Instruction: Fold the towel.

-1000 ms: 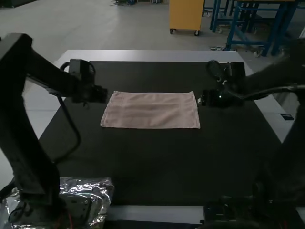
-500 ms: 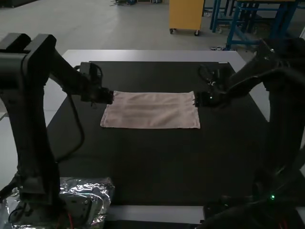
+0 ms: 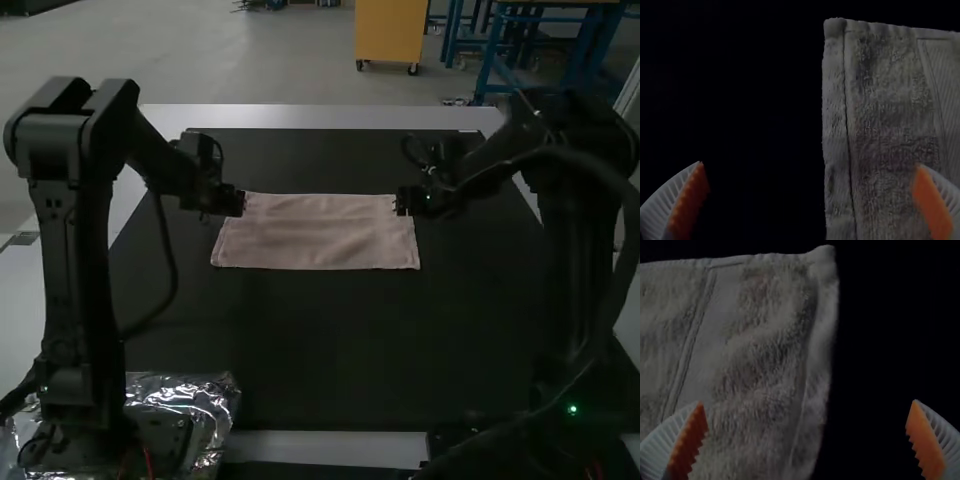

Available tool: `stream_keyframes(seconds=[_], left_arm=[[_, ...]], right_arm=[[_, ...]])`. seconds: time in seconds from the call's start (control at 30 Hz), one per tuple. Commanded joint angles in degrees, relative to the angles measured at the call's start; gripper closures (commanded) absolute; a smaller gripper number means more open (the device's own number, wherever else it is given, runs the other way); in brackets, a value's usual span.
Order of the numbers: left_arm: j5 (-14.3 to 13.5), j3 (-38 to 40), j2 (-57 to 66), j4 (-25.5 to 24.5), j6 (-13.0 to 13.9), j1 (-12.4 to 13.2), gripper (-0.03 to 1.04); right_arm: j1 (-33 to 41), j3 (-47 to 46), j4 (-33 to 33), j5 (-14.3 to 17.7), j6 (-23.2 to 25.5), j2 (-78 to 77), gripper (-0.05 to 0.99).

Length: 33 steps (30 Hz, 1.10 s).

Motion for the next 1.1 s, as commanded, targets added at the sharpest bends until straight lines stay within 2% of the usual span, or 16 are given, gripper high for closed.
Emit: stream_keyframes(seconds=[0.0,0.33,0.4,0.47,0.53,0.57,0.63,0.67,0.7,0.73,0.77,0.8,0.87,1.07], left_arm=[[1.0,3.1,1.4,-0.6,0.3,0.4,0.05],[1.1,7.3,5.3,-2.4,0.4,0.5,0.05],[1.2,8.0,6.2,-3.0,0.4,0.4,0.08],[1.5,8.8,7.1,-4.0,0.4,0.5,0.11],[1.5,9.5,7.7,-5.2,0.8,0.4,0.11],[1.9,9.7,8.0,-5.7,1.4,0.4,0.17],[3.3,9.8,8.6,-5.9,1.6,0.4,0.41],[4.0,9.7,8.8,-5.9,1.6,0.5,0.65],[5.0,9.6,9.1,-5.7,1.6,0.8,0.94],[5.0,9.5,9.3,-5.4,1.6,0.9,0.99],[5.5,9.2,9.3,-5.3,1.6,1.0,0.99],[6.3,9.0,9.3,-5.3,1.6,1.2,0.99],[7.2,8.3,9.0,-5.0,1.7,1.6,0.99],[7.8,7.7,7.9,-4.4,2.5,1.6,0.99]], right_arm=[[0.8,3.2,0.0,-0.5,-0.6,1.5,0.02],[0.8,8.9,-2.2,-0.2,-1.2,6.6,0.02],[0.8,9.5,-3.0,0.4,-1.9,7.4,0.03],[0.9,9.5,-3.3,1.6,-1.9,8.2,0.12],[1.0,9.7,-4.7,1.8,-2.1,8.7,0.13],[1.0,9.8,-5.4,1.7,-1.9,8.7,0.13],[1.0,9.5,-6.5,1.8,-2.6,8.8,0.13],[1.0,9.3,-7.1,1.4,-3.2,8.8,0.20],[0.8,9.0,-7.6,-0.4,-3.5,8.8,0.32],[0.4,8.8,-7.7,-2.9,-2.5,8.7,0.50],[0.2,9.0,-7.8,-3.2,-2.2,8.8,0.88],[0.0,8.8,-7.9,-3.4,-2.4,8.8,0.94],[-0.5,8.9,-9.0,-4.2,-1.9,8.7,0.96],[-0.6,8.7,-9.4,-2.9,-1.1,8.2,0.96]])
